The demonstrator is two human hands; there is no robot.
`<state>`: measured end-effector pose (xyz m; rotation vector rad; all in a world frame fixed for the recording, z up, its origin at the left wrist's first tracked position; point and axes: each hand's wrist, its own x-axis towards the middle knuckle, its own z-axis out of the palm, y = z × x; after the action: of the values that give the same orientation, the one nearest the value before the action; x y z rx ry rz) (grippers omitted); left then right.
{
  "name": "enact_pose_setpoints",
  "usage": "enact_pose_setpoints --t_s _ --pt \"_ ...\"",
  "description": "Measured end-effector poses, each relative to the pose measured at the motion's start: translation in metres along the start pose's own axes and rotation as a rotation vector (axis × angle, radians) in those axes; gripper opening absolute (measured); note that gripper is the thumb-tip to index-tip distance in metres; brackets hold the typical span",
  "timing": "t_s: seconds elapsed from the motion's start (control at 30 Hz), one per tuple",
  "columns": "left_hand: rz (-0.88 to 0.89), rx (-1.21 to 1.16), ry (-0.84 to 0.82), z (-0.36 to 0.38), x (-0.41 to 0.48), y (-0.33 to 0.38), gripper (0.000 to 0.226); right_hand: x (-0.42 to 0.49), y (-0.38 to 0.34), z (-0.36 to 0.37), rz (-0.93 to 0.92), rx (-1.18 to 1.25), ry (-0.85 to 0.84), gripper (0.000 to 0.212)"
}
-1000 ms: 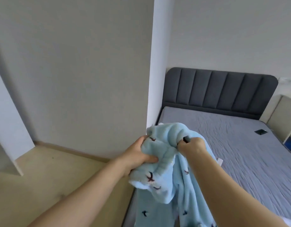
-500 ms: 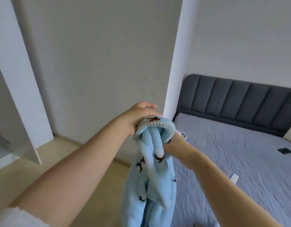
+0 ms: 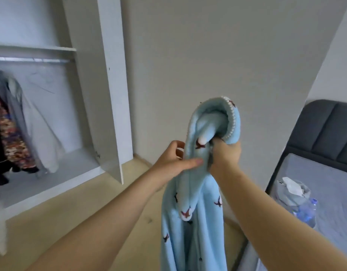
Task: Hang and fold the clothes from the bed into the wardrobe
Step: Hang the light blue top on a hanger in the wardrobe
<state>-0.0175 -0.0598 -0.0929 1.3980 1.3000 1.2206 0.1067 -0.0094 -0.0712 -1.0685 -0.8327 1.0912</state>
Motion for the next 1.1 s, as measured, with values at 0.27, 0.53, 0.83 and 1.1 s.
enact_pose_setpoints --t_s 0.27,0.53,0.83,1.1 --pt "-0.303 0.212 0.381 -0.163 0.01 -0.049 0.013 -0.015 0.045 0.142 0.075 0.065 -0.075 0.021" --pt "-0.143 -0.858 0.544 -0.312 0.055 -0.023 0.023 -0.011 0.106 0.237 0.209 0.039 -0.249 0.024" --pt "-0.037 -0.64 0.596 -0.412 0.112 -0.041 0.012 0.025 0.166 0.358 0.224 -0.234 -0.588 0.014" --pt "-0.031 -0.436 0.626 -0.509 0.196 -0.053 0.012 0.084 0.217 0.523 -0.314 -0.832 -1.193 0.088"
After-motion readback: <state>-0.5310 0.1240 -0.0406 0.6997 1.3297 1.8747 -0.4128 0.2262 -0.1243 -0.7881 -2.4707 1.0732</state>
